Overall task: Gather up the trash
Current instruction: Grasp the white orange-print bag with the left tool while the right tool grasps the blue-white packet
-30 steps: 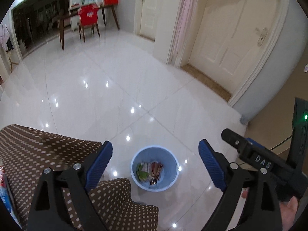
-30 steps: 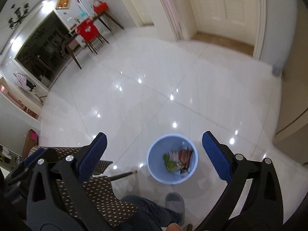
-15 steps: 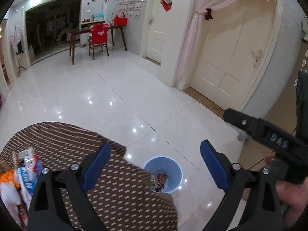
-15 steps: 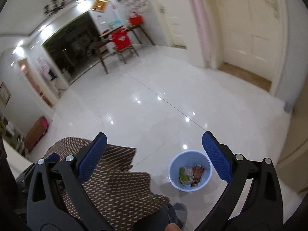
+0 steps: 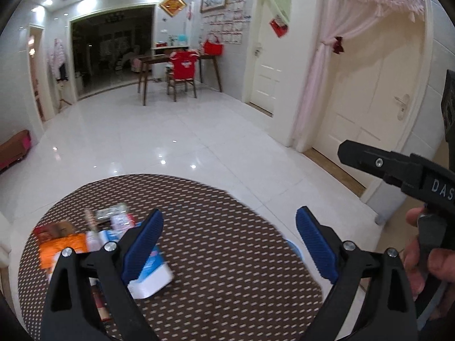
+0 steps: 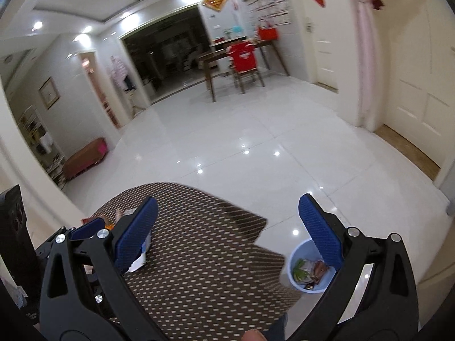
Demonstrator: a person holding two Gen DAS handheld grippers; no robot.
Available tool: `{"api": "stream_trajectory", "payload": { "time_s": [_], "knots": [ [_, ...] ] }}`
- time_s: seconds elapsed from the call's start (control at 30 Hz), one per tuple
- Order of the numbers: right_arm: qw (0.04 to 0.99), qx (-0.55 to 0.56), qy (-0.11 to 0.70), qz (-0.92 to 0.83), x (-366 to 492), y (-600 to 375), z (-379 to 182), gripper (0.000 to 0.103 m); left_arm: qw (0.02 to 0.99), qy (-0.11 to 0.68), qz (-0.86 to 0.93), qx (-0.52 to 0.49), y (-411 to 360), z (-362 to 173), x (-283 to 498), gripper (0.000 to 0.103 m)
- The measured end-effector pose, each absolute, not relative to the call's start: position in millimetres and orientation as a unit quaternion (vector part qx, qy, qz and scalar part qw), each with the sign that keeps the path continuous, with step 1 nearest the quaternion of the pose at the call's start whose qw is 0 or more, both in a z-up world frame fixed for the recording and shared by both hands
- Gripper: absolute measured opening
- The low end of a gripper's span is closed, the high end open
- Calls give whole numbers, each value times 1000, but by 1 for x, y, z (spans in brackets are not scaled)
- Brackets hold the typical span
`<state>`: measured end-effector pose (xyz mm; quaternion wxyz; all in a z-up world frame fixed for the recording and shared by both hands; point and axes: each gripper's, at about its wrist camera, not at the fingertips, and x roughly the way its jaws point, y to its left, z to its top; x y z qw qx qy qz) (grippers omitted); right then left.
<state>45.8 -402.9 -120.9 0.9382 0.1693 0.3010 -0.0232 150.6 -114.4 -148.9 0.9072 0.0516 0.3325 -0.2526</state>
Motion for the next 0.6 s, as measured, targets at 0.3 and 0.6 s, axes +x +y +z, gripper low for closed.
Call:
{"api": "stream_trajectory", "payload": {
  "time_s": [0.3, 0.6],
  "knots": [
    [935, 148, 320, 48, 76, -333, -127, 97, 925, 327, -192, 20, -40, -151, 152, 92],
    [919, 119, 366, 90, 107, -286, -160, 97, 935, 336, -109, 12, 34, -171, 153, 92]
  ]
}}
